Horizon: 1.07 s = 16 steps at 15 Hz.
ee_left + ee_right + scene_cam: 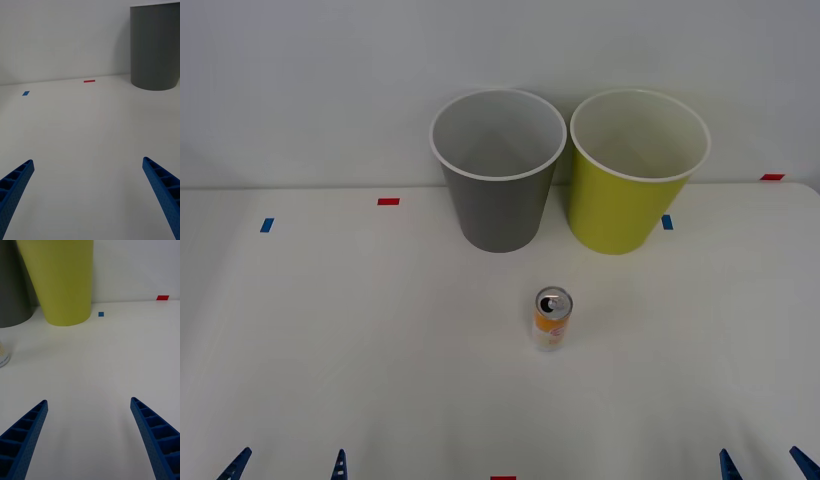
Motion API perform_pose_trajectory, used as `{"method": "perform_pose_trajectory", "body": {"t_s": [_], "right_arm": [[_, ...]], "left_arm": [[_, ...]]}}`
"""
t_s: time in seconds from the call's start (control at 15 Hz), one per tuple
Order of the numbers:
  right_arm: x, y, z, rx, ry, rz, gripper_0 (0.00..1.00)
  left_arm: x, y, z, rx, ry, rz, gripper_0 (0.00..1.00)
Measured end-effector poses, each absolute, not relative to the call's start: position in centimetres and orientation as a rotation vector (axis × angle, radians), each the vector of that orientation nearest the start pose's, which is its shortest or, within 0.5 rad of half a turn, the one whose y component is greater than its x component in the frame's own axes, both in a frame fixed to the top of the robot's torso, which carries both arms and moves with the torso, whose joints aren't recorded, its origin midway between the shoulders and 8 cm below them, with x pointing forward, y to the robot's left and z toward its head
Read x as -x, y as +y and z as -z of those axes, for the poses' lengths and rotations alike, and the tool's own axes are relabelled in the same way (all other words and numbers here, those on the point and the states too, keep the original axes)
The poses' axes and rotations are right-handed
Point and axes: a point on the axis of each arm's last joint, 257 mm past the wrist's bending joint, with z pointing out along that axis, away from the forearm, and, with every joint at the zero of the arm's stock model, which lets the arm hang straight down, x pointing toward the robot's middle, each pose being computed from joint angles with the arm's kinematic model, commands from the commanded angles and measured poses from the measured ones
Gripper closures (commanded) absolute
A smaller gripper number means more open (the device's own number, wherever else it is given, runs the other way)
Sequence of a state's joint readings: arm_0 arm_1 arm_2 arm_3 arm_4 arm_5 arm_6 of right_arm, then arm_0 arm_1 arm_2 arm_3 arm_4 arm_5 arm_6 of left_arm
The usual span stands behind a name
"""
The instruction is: Put cans in the gray bin and PET bottles in the light green bin.
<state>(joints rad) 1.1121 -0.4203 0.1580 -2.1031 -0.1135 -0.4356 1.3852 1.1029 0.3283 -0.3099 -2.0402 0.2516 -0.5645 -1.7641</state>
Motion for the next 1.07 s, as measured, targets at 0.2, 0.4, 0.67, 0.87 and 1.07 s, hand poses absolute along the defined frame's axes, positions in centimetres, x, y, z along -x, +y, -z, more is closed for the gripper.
{"method": "perform_pose_trajectory", "body": {"t_s": [0.2,0.4,0.67,0.87,1.07], "right_arm": [[-21.3,-28.8,27.0,0.004,1.746,-0.062,0.24],[-21.3,-28.8,27.0,0.004,1.746,-0.062,0.24],[-21.9,-29.1,28.8,-0.019,1.740,-0.051,0.24],[-22.8,-29.4,28.0,0.022,1.661,-0.038,0.01],[-23.1,-28.8,27.3,0.085,1.642,-0.059,0.00]], "left_arm": [[-20.7,25.1,27.1,-0.029,1.666,-0.057,0.00],[-20.7,25.1,27.1,-0.029,1.666,-0.057,0.00],[-20.7,25.1,27.2,-0.029,1.667,-0.057,0.00],[-20.7,25.1,27.2,-0.029,1.667,-0.057,0.00],[-20.7,25.1,27.2,-0.029,1.667,-0.057,0.00]]}}
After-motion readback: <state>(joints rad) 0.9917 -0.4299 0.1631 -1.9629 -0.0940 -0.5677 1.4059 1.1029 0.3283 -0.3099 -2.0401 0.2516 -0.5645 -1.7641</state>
